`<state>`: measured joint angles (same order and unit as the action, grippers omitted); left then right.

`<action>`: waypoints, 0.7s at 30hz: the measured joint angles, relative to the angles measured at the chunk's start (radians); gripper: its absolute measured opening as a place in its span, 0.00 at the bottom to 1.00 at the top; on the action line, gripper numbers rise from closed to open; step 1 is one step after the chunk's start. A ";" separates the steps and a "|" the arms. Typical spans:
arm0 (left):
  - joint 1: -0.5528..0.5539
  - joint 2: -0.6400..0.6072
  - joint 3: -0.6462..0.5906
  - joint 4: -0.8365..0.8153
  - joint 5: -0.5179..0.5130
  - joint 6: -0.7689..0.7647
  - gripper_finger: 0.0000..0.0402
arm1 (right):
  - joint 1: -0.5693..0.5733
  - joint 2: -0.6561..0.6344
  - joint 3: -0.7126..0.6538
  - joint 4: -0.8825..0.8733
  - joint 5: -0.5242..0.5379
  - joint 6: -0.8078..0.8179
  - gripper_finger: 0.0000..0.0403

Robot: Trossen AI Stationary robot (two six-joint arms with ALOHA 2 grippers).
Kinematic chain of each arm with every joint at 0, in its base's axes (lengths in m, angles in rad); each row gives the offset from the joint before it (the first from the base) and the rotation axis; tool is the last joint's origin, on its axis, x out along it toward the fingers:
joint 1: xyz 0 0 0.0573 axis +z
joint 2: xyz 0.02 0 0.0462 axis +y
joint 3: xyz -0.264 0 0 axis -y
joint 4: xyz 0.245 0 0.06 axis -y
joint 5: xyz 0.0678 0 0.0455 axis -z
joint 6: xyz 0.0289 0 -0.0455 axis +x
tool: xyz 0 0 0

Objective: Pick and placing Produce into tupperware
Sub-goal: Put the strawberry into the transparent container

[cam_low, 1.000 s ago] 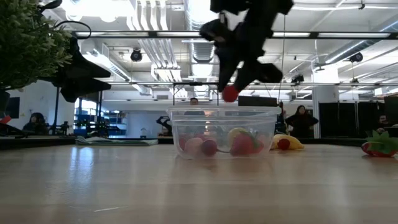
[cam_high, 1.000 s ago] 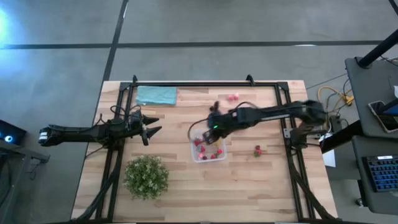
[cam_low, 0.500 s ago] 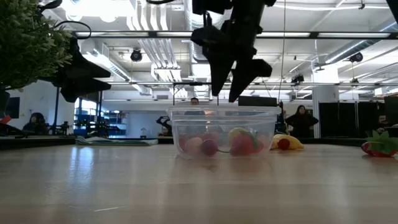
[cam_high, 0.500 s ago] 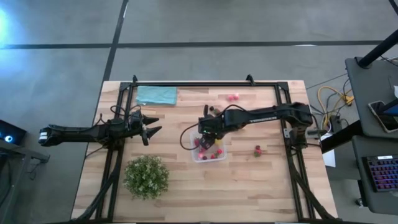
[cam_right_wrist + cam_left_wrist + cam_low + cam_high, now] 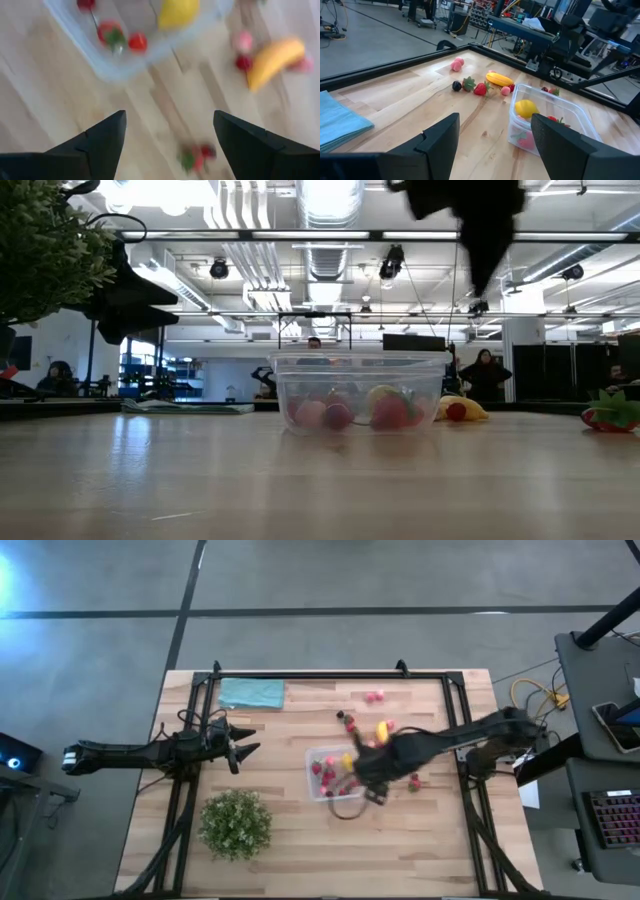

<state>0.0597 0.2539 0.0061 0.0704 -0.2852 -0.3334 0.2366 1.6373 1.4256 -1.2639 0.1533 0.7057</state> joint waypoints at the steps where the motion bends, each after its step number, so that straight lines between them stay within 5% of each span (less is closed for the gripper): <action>1: 0.000 0.000 0.000 0.000 0.000 0.000 0.58 | 0.012 -0.043 -0.043 -0.009 -0.002 0.044 0.72; 5: 0.000 0.000 0.000 0.000 0.000 0.000 0.58 | 0.047 -0.254 -0.264 0.001 -0.042 0.333 0.69; 12: 0.000 0.000 0.000 0.000 0.000 0.000 0.58 | 0.055 -0.563 -0.648 0.252 -0.107 1.089 0.65; 17: 0.000 0.000 0.000 0.000 0.000 0.000 0.58 | 0.058 -0.602 -0.794 0.486 -0.049 1.211 0.62; 21: 0.000 0.000 0.000 0.000 0.000 0.000 0.58 | 0.058 -0.574 -0.841 0.437 -0.076 1.253 0.59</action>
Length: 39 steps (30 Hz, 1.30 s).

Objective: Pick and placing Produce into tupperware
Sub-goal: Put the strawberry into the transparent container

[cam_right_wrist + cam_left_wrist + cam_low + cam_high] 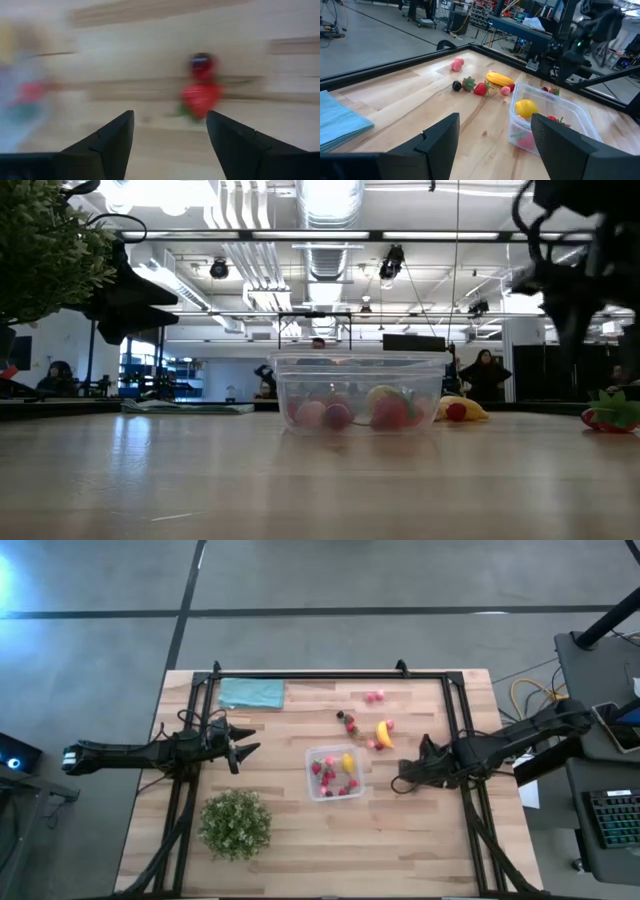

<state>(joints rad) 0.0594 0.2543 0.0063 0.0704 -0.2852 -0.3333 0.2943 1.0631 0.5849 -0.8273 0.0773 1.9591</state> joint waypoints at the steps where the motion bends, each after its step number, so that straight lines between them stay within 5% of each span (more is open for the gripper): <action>1: 0.000 0.000 0.000 0.000 0.000 0.000 0.58 | 0.000 0.005 -0.009 -0.025 -0.017 0.020 0.58; 29: 0.000 -0.002 0.000 0.000 0.000 0.000 0.58 | 0.000 0.224 -0.019 0.041 -0.050 0.083 0.54; 39: 0.000 -0.002 0.000 0.000 0.000 0.000 0.58 | 0.000 0.223 -0.019 0.050 -0.048 0.079 0.39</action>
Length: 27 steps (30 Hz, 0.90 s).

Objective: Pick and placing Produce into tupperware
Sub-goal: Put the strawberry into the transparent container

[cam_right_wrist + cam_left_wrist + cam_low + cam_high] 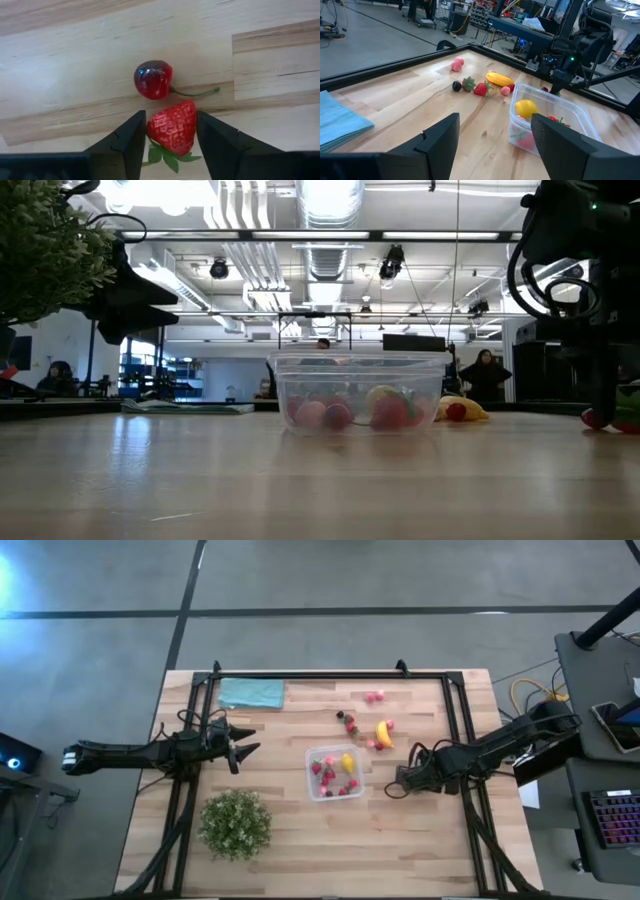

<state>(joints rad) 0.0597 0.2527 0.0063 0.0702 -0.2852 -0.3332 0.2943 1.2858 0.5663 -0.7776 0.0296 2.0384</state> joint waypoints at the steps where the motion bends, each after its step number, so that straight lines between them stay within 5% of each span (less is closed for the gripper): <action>1: 0.000 0.000 0.000 0.000 0.000 0.000 0.58 | 0.000 0.000 0.000 0.000 0.000 -0.002 0.37; 11: 0.000 0.000 0.000 0.000 0.000 0.000 0.58 | -0.003 -0.008 0.070 0.106 0.035 -0.092 0.35; 20: 0.000 0.001 0.000 0.000 0.000 0.000 0.58 | -0.157 0.011 0.239 0.351 0.158 -0.435 0.35; 27: 0.000 0.002 0.000 0.000 0.000 0.000 0.58 | -0.298 0.212 0.403 0.338 -0.053 -0.742 0.36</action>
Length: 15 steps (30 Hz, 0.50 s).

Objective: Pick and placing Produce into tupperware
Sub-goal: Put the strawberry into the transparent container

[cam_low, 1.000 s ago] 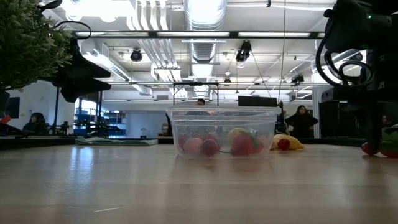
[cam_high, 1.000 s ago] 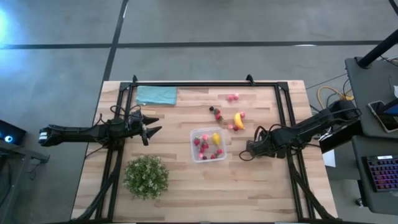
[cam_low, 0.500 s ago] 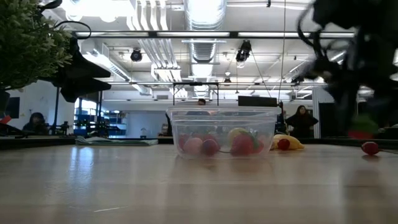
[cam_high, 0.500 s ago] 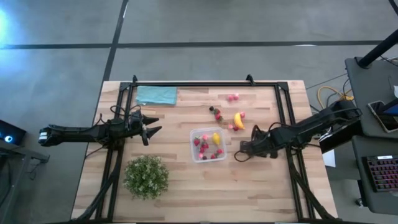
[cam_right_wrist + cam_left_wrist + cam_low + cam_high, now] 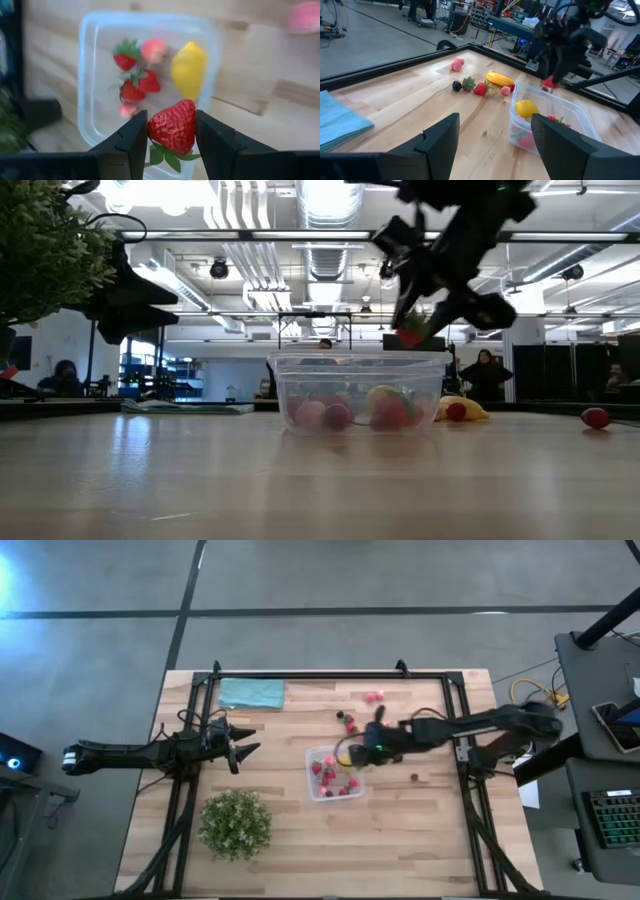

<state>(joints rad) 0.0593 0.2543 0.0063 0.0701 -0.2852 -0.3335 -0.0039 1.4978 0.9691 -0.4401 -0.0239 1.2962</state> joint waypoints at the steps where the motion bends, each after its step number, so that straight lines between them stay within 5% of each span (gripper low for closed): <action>1: 0.000 -0.001 0.000 0.000 0.000 0.000 0.58 | -0.003 0.042 0.035 0.001 -0.019 -0.037 0.36; 6: 0.000 -0.001 0.000 0.000 0.000 0.000 0.58 | -0.004 0.222 0.226 -0.025 -0.051 -0.161 0.36; 15: 0.000 -0.001 0.000 0.000 0.000 0.000 0.58 | 0.007 0.377 0.481 -0.384 0.035 -0.390 0.47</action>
<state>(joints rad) 0.0594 0.2537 0.0063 0.0700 -0.2852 -0.3332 0.0033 1.8748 1.4502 -0.8243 0.0108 0.9059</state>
